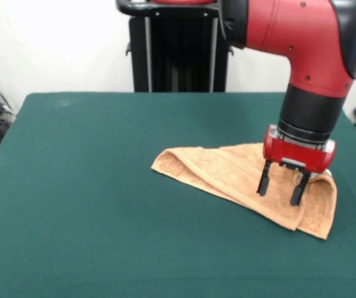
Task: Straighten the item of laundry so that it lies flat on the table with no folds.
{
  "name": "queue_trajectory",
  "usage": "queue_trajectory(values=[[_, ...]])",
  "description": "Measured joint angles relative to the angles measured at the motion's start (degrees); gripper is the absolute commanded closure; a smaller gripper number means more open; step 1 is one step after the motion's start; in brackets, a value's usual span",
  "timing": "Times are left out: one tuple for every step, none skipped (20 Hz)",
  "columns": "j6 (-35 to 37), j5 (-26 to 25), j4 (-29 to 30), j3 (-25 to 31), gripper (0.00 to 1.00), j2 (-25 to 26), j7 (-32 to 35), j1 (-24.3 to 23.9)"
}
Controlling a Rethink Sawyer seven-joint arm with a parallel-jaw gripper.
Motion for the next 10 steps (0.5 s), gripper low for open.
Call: queue_trajectory(values=[[0.01,0.08,-0.02,0.00,0.00,0.25,0.00,0.14],[0.01,0.21,-0.05,-0.01,0.00,0.58,0.00,0.32],[0.00,0.55,-0.11,-0.07,0.00,1.19,0.00,0.70],[-0.01,0.77,-0.18,-0.11,0.00,1.58,0.00,0.92],[-0.02,0.93,-0.22,-0.12,0.00,1.79,0.00,1.05],[-0.03,1.26,-0.36,-0.22,0.00,2.06,0.00,1.31],[-0.01,1.47,-0.43,-0.37,0.00,2.09,0.00,1.43],[0.00,1.51,-0.44,-0.41,0.00,2.09,0.00,1.45],[0.00,1.70,-0.48,-0.51,0.00,2.09,0.00,1.54],[0.00,1.94,-0.47,-0.58,0.00,2.11,0.00,1.63]])
